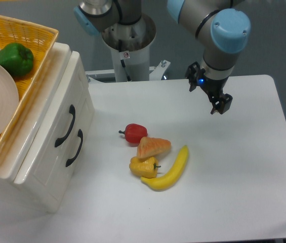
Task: Slide the top white drawer open
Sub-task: 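Move the gripper down toward the black handle of the upper drawer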
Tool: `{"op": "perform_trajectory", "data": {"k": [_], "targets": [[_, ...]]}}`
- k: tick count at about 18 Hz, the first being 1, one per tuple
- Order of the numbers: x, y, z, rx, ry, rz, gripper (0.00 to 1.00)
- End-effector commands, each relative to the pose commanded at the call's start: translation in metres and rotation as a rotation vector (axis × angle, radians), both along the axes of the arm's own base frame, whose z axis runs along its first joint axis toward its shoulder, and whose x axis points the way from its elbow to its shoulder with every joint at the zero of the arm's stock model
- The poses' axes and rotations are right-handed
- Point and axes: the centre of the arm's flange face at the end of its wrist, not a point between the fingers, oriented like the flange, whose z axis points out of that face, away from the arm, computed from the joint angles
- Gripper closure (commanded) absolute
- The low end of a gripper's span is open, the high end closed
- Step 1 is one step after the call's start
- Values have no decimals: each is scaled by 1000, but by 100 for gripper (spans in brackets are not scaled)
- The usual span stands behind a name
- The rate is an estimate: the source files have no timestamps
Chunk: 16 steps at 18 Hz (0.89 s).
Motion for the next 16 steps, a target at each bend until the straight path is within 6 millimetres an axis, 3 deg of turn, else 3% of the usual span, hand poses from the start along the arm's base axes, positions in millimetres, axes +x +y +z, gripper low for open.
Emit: {"op": "perform_trajectory", "data": {"k": [4,9,16], "targets": [[1,3,-3,-1,-6,-6,0],[18,18,-10,-17,-11,-18,0],[41,21,-16,-25,-35,50,0]]}}
